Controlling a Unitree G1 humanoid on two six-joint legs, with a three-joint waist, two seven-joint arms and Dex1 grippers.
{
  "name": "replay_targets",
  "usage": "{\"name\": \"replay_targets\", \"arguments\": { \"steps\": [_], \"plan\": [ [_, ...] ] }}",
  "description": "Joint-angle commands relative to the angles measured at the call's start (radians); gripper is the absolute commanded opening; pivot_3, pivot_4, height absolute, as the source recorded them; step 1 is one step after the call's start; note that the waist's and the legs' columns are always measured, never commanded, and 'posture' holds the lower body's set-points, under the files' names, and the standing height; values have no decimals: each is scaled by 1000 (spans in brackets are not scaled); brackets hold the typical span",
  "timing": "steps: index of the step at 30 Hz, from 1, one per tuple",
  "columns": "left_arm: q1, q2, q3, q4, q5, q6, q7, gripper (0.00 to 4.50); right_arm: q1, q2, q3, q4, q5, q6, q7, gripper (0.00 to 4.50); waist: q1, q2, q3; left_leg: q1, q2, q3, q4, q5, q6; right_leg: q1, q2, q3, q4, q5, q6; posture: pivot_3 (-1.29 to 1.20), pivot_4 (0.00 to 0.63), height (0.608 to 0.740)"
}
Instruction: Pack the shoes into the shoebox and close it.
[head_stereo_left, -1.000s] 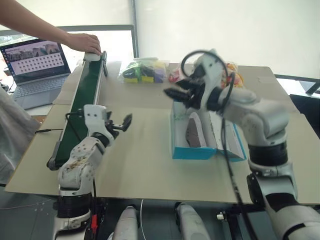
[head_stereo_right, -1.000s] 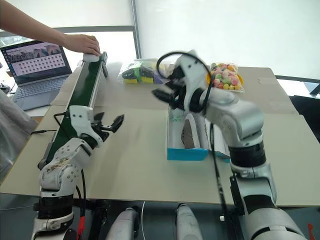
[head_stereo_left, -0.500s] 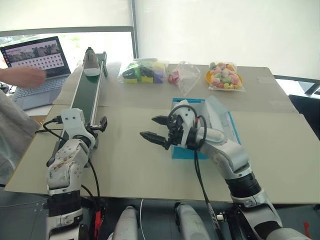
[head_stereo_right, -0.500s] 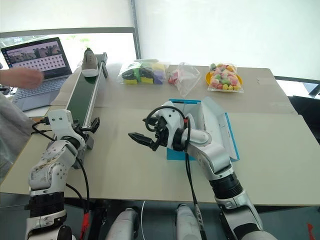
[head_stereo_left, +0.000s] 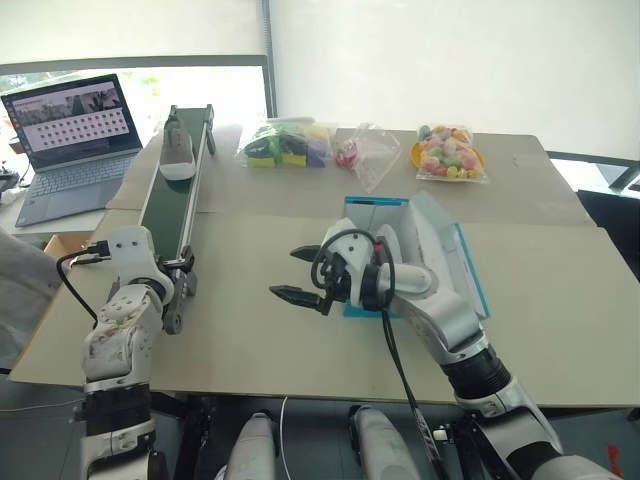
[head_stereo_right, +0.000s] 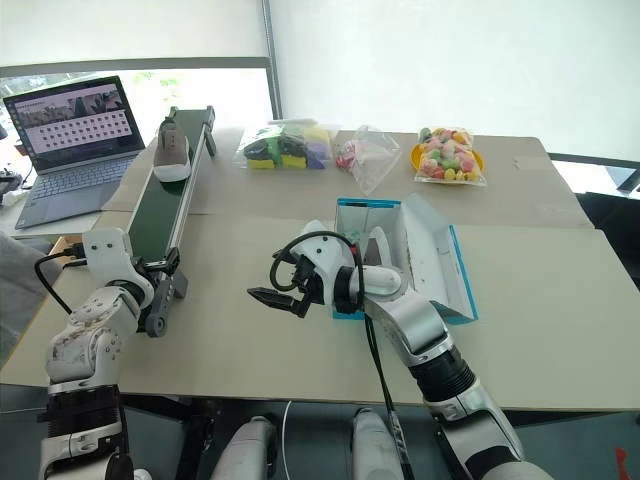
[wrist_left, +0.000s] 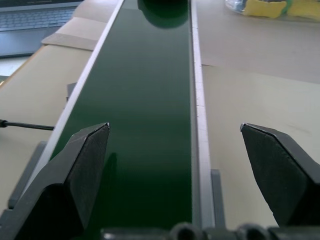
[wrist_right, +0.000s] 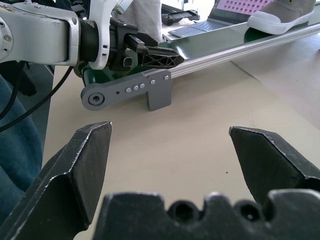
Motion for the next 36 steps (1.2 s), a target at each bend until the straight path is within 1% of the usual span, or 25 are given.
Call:
{"name": "replay_targets", "arguments": {
  "steps": [1,20,27,33,35,36],
  "plan": [
    [-5,6,10,-17,6,0,-5,4500,-19,14,-23,-22,1,6,-5,4449,0,0,0,0,0,0,0,0,0,0,0,0,0,0,0,0,150,740],
    [-21,2,1,4,40,-1,14,4500,-5,46,-46,-34,17,49,-32,4449,0,0,0,0,0,0,0,0,0,0,0,0,1,0,0,0,150,740],
    [-46,-8,16,48,67,3,75,4500,-1,49,-58,-49,22,64,-38,4449,1,-1,0,0,0,0,0,0,0,0,0,0,1,0,0,0,150,740],
    [-72,-23,-4,81,79,1,81,4500,2,56,-65,-58,22,75,-47,4449,1,-1,-1,1,0,0,0,0,0,0,0,0,1,0,0,0,150,740],
    [-75,-36,2,85,65,-16,71,3981,3,56,-68,-62,20,78,-51,4500,1,-1,-1,1,0,0,0,0,0,0,0,0,1,0,0,0,150,740],
    [-76,-39,1,84,61,-23,64,3800,3,55,-70,-64,19,79,-54,4500,2,-1,-1,1,0,0,0,0,0,0,0,0,1,0,0,0,150,740]
  ]
}}
